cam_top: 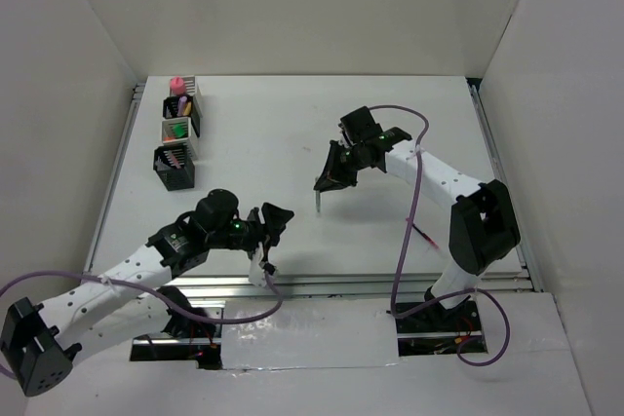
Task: Sort the stationery into containers
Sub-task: Place the pen in the storage box.
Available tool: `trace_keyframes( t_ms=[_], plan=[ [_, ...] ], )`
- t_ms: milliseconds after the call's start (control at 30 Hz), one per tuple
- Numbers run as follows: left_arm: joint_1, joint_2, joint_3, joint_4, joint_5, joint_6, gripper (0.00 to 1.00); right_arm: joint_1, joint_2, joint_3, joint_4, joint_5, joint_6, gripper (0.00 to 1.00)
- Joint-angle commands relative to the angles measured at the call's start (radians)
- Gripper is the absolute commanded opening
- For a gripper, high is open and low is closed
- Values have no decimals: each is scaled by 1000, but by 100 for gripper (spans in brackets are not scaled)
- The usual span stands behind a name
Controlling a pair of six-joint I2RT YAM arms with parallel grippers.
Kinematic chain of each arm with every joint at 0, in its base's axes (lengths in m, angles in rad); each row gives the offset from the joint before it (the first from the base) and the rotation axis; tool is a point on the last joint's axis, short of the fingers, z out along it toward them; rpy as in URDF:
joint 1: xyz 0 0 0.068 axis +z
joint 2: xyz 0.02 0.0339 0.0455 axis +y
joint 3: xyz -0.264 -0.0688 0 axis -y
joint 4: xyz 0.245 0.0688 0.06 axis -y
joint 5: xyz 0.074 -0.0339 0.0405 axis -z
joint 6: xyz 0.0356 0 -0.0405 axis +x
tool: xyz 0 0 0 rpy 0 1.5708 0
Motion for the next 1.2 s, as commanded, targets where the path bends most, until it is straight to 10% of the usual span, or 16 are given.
trace_keyframes(
  t_ms=[0, 667, 1167],
  plan=[
    [-47, 39, -10, 69, -35, 123, 58, 1, -22, 2, 22, -30, 88, 0],
    [-145, 161, -10, 219, -99, 123, 64, 98, 53, 39, 22, -89, 104, 0],
    [-160, 192, 10, 179, -75, 63, 51, 120, 65, 77, 18, -125, 88, 0]
  ],
)
